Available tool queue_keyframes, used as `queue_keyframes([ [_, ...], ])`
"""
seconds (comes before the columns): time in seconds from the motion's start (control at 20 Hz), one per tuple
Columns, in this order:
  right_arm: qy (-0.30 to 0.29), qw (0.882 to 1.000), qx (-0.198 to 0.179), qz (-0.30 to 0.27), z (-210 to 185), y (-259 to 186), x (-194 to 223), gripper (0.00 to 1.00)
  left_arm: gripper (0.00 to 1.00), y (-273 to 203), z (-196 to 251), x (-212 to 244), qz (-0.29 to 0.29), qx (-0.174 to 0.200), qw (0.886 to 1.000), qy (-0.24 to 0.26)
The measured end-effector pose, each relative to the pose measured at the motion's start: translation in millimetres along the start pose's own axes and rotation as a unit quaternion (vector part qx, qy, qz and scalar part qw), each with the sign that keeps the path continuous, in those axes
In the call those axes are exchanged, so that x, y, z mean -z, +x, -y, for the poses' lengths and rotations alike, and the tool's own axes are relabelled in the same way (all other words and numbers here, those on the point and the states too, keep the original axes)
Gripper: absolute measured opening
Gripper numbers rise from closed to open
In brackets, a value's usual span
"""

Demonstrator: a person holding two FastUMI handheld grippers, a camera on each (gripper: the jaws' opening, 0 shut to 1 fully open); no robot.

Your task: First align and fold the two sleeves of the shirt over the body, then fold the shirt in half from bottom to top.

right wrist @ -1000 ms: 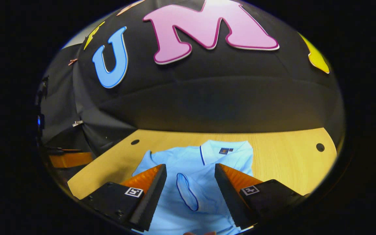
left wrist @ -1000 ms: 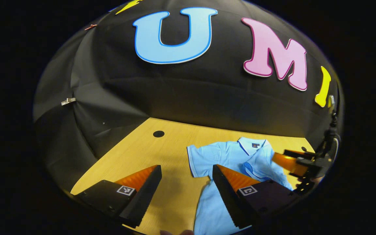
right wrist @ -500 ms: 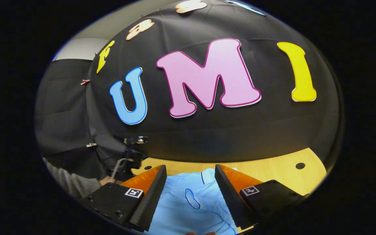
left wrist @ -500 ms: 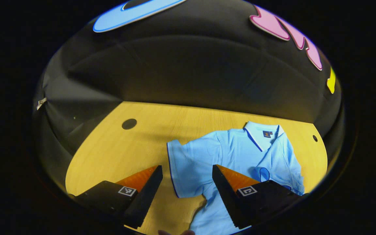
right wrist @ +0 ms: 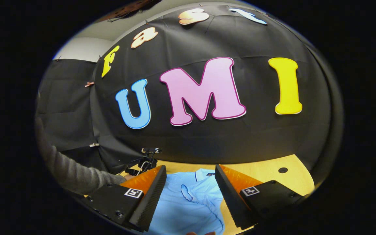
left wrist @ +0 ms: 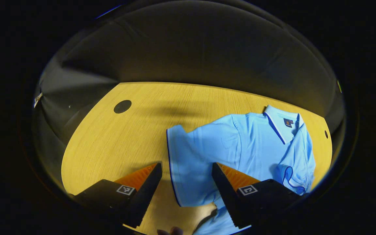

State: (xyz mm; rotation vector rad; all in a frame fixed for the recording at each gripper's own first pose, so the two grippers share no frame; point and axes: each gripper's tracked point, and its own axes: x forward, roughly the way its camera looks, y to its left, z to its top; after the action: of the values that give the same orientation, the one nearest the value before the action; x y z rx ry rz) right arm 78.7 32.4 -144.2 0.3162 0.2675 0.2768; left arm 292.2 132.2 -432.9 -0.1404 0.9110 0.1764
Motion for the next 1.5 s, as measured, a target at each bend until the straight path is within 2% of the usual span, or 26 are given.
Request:
queue_keyframes([
  [0.1,0.016,1.0,0.007,0.002,4,-5,-5,0.93,0.94,0,5,1,-0.001,0.009,1.0,0.006],
  [0.2,0.02,1.0,0.014,0.008,10,-10,-10,0.93,0.82,0,8,1,-0.002,0.015,1.0,0.005],
  [0.35,0.017,1.0,0.022,0.009,28,-21,-11,0.93,0.07,-6,19,-3,0.009,0.011,1.0,-0.009],
  [0.45,0.016,0.999,0.029,0.004,34,-27,-9,0.93,0.06,-8,28,-4,0.013,0.02,1.0,-0.002],
  [0.6,0.025,0.999,0.04,0.0,42,-34,-10,0.93,0.06,-34,51,-37,0.078,0.038,0.996,0.008],
  [0.7,0.025,0.999,0.047,0.0,50,-38,-10,0.93,0.06,-62,82,-57,0.122,0.068,0.99,0.03],
  [0.9,0.025,0.998,0.058,0.0,60,-42,-11,0.93,0.06,-96,153,-48,0.145,0.131,0.977,0.09],
  [0.95,0.024,0.998,0.061,0.0,63,-43,-10,0.93,0.1,-100,169,-41,0.143,0.148,0.973,0.107],
  [1.0,0.024,0.998,0.064,-0.001,66,-44,-9,0.93,0.06,-105,183,-31,0.143,0.161,0.968,0.127],
  [1.1,0.024,0.997,0.07,-0.005,72,-46,-6,0.93,0.06,-109,211,-8,0.132,0.186,0.96,0.162],
  [1.25,0.024,0.996,0.081,-0.012,81,-51,0,0.94,0.06,-102,234,24,0.107,0.196,0.953,0.206],
  [1.5,0.025,0.996,0.089,-0.018,85,-56,7,0.93,0.06,-86,249,54,0.073,0.193,0.95,0.233],
])
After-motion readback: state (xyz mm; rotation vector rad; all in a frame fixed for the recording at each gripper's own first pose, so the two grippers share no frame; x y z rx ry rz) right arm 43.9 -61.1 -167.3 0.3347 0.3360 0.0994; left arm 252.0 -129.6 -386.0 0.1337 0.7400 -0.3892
